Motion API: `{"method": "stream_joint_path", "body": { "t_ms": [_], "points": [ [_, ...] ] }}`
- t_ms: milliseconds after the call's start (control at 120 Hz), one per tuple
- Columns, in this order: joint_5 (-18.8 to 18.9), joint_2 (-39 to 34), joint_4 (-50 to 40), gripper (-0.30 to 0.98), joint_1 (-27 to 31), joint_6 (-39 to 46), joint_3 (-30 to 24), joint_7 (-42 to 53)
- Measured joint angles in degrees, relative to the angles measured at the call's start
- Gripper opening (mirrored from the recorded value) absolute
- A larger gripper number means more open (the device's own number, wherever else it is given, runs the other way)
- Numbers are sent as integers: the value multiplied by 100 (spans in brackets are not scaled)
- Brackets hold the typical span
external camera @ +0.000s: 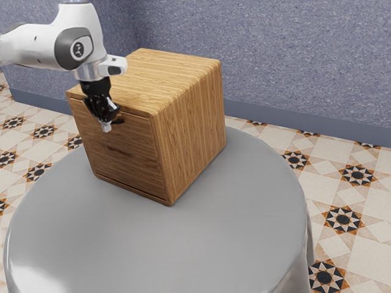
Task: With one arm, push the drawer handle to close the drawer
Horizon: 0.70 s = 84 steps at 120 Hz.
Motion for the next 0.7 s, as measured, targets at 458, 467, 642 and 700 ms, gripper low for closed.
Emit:
{"method": "stream_joint_path", "body": {
  "t_ms": [458,467,642,700],
  "points": [
    [-182,-1593,-356,21,244,-963,-340,435],
    [-215,-1618,-350,23,207,-1005,-341,485],
    [-552,-1714,-241,49,59,-1589,-375,1385],
    [-590,-1710,-201,53,69,-1697,-369,1631]
  ]
}}
